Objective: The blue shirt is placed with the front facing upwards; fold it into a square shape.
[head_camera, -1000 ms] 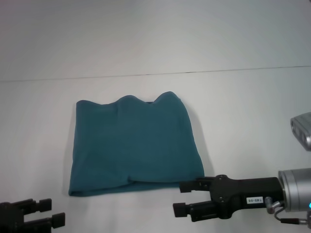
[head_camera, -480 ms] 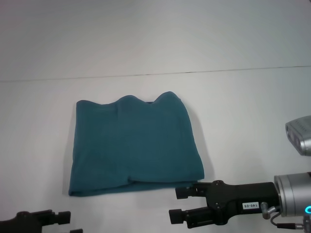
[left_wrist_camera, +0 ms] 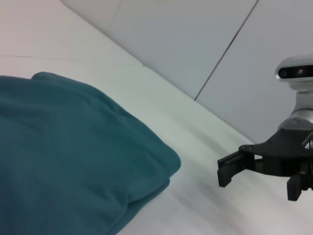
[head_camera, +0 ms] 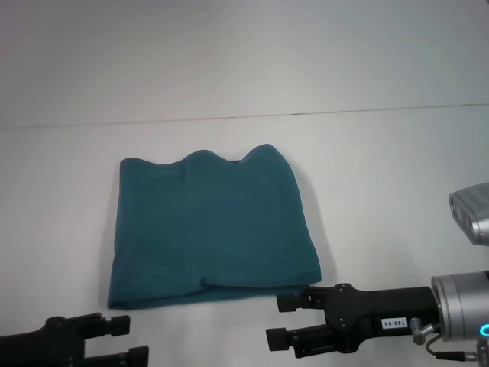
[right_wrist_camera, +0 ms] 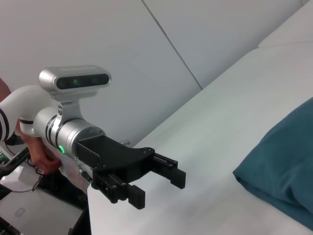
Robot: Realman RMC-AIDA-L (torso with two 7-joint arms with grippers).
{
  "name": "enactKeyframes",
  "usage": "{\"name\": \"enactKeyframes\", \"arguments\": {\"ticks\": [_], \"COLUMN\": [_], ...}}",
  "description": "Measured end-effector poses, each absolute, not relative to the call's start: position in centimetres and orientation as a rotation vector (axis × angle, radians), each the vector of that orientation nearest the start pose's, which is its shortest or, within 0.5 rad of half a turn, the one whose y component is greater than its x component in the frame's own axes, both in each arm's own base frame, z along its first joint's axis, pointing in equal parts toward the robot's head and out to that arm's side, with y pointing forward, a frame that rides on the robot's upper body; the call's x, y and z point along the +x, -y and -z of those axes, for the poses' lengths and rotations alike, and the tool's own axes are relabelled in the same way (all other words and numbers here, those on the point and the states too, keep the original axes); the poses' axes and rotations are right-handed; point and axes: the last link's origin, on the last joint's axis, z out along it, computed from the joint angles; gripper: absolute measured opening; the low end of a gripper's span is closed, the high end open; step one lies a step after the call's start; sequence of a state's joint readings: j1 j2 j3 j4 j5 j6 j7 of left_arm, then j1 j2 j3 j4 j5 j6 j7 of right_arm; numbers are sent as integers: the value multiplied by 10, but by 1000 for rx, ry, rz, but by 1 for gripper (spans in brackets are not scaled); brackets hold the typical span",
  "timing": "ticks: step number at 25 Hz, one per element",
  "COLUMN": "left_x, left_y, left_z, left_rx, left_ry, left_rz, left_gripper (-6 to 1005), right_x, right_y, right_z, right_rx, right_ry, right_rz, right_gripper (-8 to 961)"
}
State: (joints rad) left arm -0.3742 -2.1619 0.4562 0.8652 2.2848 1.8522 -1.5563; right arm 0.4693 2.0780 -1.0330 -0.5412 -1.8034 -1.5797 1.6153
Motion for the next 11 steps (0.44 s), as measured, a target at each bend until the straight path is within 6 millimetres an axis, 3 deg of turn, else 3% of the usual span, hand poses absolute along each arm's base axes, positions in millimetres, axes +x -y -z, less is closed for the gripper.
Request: {"name": "enactKeyframes", "arguments": {"ticks": [11], "left_x": [-297], "left_y": [-259], "left_z": [-8], "left_rx": [-2754], "left_ry": [1044], "left_rz": [679], "left_gripper": [751], "right_x": [266], "right_y": [-279], "right_z": [47], "right_rx": [-2853], "right_ry": [-1160], "right_rz": [-794], "right_gripper": [945]}}
